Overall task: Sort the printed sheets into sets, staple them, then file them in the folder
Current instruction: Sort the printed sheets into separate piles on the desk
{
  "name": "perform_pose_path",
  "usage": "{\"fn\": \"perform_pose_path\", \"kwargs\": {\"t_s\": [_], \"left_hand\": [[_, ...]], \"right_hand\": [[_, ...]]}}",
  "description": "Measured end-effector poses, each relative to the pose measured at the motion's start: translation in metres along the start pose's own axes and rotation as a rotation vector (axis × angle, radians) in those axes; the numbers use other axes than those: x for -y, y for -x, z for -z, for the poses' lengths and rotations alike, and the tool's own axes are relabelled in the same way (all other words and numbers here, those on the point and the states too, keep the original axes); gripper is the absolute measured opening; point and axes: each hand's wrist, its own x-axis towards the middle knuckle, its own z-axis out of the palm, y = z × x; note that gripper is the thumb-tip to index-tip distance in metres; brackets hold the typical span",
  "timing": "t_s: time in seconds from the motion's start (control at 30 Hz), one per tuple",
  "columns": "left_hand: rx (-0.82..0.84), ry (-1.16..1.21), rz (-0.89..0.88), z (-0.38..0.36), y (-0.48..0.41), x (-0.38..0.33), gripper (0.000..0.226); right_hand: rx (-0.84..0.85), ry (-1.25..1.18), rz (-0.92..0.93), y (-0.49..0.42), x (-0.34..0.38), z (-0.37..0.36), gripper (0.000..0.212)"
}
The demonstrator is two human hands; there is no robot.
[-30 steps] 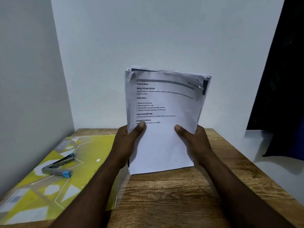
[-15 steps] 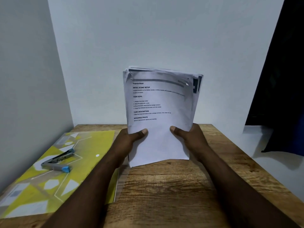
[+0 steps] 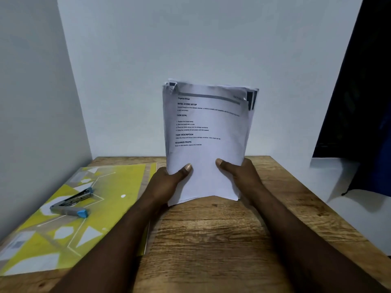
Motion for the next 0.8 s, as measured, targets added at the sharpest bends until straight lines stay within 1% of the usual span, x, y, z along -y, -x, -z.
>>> {"fn": "perform_pose_path", "kwargs": {"t_s": [0.03,0.1,0.17,0.27,0.33,0.4,0.47,0.53,0.63,0.73,0.8], "left_hand": [[-0.016,-0.012,0.003,0.000,-0.001,0.002,0.051],[-0.046,-0.039,-0.018,-0.001,0.000,0.002,0.045],[-0.105,-0.053,-0.079,-0.002,0.001,0.002,0.036],[-0.194,-0.047,-0.190,-0.006,0.000,-0.001,0.018],[-0.225,-0.059,-0.229,-0.007,-0.001,-0.003,0.018],[-0.248,-0.082,-0.257,-0.007,-0.001,-0.002,0.024],[-0.245,-0.125,-0.257,-0.007,-0.001,0.000,0.024],[-0.206,-0.149,-0.220,-0.006,-0.002,0.003,0.027],[-0.155,-0.107,-0.158,-0.006,-0.003,0.009,0.029],[-0.149,-0.150,-0.096,-0.007,-0.007,0.020,0.036],[-0.188,-0.207,-0.087,-0.010,-0.010,0.023,0.043]], "right_hand": [[0.009,-0.003,-0.017,0.000,-0.001,0.000,0.048],[0.003,-0.017,-0.030,0.001,-0.002,0.000,0.039],[-0.020,-0.035,-0.018,0.002,0.001,-0.002,0.030],[-0.030,-0.065,0.032,0.002,0.006,-0.004,0.023],[-0.034,-0.056,0.064,0.001,0.007,-0.005,0.023],[-0.037,-0.041,0.081,0.000,0.006,-0.005,0.031],[-0.029,-0.046,0.082,-0.002,0.004,-0.003,0.044],[0.018,-0.050,0.058,-0.003,0.003,0.001,0.055],[0.077,-0.037,0.010,-0.002,-0.002,0.004,0.064],[0.024,0.003,-0.044,-0.001,-0.011,-0.003,0.075],[-0.041,0.057,-0.034,-0.002,-0.015,-0.008,0.072]]}}
